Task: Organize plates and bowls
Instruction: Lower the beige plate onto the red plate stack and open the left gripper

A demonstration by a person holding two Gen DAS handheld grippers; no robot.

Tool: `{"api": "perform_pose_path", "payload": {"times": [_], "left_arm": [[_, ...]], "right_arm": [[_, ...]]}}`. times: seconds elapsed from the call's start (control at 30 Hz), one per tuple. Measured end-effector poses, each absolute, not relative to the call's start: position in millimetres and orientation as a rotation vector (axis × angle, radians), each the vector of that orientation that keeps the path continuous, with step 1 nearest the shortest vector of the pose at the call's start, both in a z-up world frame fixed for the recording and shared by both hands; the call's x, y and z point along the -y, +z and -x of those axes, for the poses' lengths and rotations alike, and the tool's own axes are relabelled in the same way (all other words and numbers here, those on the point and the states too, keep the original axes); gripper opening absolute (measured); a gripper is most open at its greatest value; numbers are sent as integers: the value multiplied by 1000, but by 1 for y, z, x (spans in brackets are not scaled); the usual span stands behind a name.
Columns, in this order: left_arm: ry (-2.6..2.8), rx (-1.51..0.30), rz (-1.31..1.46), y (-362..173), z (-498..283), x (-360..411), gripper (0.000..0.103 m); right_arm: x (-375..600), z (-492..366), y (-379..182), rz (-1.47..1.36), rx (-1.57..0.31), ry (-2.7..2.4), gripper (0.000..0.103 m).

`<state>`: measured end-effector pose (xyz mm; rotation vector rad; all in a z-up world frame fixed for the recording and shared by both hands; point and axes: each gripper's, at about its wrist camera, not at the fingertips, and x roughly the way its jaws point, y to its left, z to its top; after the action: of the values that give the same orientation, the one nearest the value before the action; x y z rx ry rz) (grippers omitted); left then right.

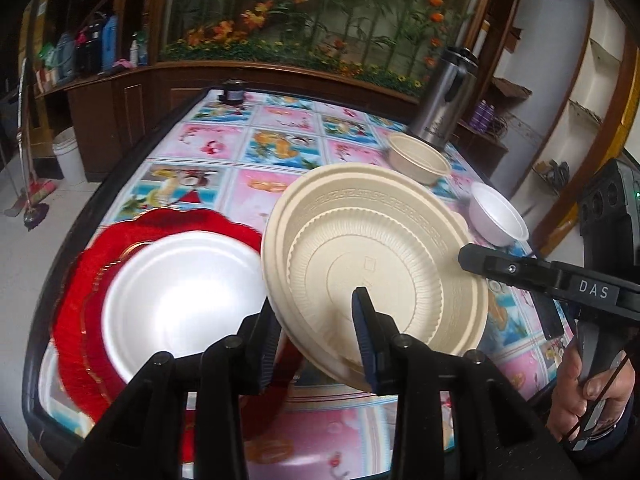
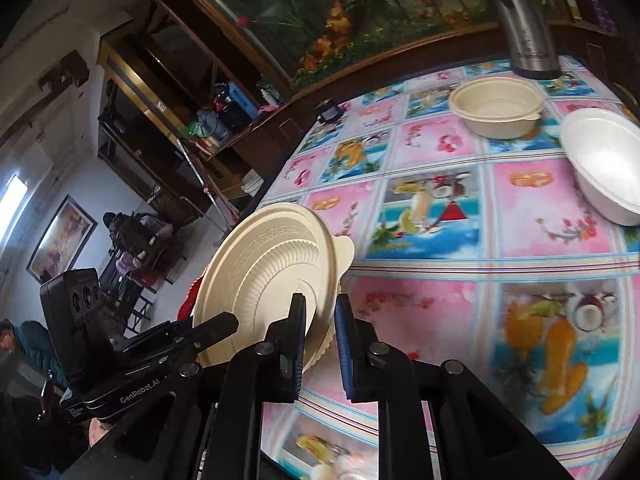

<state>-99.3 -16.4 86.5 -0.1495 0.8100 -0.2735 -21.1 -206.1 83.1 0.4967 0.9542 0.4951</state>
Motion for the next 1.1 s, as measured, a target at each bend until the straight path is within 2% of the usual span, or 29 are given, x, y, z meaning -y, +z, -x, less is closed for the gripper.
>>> {"api": "perform_pose_path", "payload": {"times": [0.43,1.1], "left_arm": [[-131,-791,259,79,103,-66,34],[-71,-822,358,63,109,-107,36]], "right_arm": [[108,-18,60,-445,-1051,584,17],[52,-26,47,-356,-1113,637,19]]}}
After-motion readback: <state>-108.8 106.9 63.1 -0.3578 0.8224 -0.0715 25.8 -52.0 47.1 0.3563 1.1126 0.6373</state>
